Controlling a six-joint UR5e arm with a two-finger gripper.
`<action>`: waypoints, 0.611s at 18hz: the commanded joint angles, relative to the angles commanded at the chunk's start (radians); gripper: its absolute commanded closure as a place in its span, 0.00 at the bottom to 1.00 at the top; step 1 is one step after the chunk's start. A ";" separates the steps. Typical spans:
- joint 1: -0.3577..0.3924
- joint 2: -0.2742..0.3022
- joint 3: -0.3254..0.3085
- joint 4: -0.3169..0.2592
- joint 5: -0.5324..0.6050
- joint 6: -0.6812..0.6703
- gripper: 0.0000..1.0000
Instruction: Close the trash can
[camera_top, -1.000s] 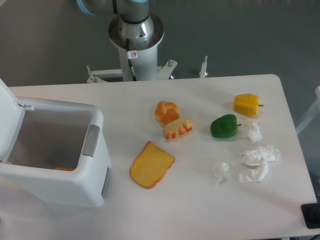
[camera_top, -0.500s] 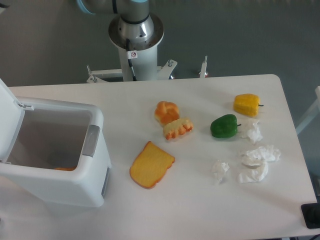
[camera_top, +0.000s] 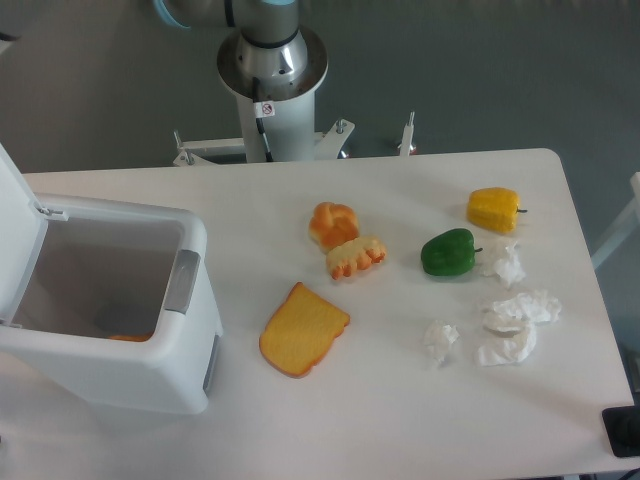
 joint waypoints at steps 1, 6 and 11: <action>0.000 0.000 0.000 0.000 0.005 0.000 0.00; 0.005 0.012 -0.052 0.000 0.095 0.098 0.00; 0.057 0.012 -0.058 -0.003 0.120 0.106 0.00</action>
